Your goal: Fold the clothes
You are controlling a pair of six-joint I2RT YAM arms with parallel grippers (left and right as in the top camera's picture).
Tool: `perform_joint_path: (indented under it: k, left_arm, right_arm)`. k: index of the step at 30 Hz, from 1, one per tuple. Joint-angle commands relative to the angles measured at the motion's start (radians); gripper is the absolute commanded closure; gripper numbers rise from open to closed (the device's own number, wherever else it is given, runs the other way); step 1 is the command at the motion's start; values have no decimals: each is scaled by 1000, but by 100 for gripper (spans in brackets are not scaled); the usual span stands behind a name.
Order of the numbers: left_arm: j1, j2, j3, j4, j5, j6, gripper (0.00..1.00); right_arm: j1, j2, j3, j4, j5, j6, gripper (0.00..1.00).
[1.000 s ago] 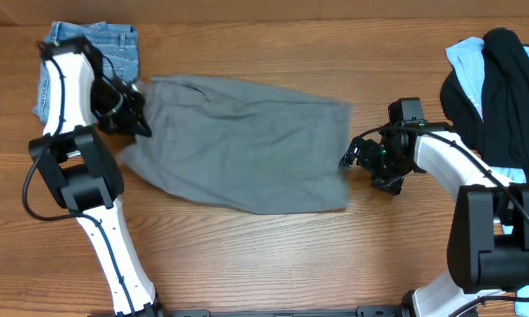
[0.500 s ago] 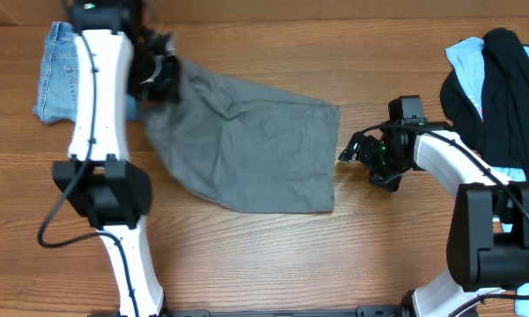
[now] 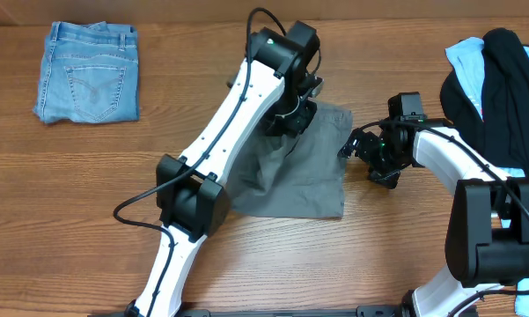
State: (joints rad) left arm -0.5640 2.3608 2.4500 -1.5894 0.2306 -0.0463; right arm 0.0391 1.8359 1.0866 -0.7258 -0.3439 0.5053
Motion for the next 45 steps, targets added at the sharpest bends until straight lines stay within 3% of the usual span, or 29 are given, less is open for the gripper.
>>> perform_joint_path:
  k: [1,4,6,11,15,19,21,22,23,25,27,30,34,38,41,45]
  left_arm:
    - [-32,9,19,50,5,-13,96]
    - [-46,9,19,52,6,-13,96]
    - [-67,9,19,32,6,-12,96]
    - [-160,29,18,61,-5,-2,96]
    - [-203,130,17,46,109,13,96]
    - [-254,131,17,45,111,24,96]
    - [-288,132,17,44,111,24,96]
    - [-313,132,17,40,118,24,81]
    - [-331,132,18,34,118,35,23]
    - [-333,131,18,10,118,47,0]
    - [-309,130,39,-10,119,52,0]
    - [-233,117,237,-101,111,74,0]
    - [70,-28,320,-100,74,-1,0]
    - [297,-27,275,-100,76,-29,0]
    - [391,-27,207,-100,73,-27,0]
    - [431,-27,164,-100,73,-21,0]
  right_arm:
    - [-2,89,-37,18,18,-9,0]
    - [-105,89,48,-79,-132,-122,0]
    - [-166,89,107,-149,-129,-174,1]
    - [-164,110,107,-129,-129,-171,28]
    - [-164,123,106,-129,-125,-169,52]
    - [-167,204,107,-103,-99,-169,60]
    - [-173,218,108,-98,-91,-169,58]
    - [-186,218,127,-119,-91,-170,51]
    - [-203,218,160,-156,-90,-175,41]
    - [-235,218,244,-256,-61,-201,26]
    - [-274,218,347,-360,-31,-222,11]
    - [-340,218,523,-517,-31,-254,10]
    - [-311,196,766,-761,-40,-301,10]
    - [-132,113,776,-803,-38,-301,11]
    - [117,107,752,-801,101,-301,8]
    - [283,107,745,-787,155,-301,8]
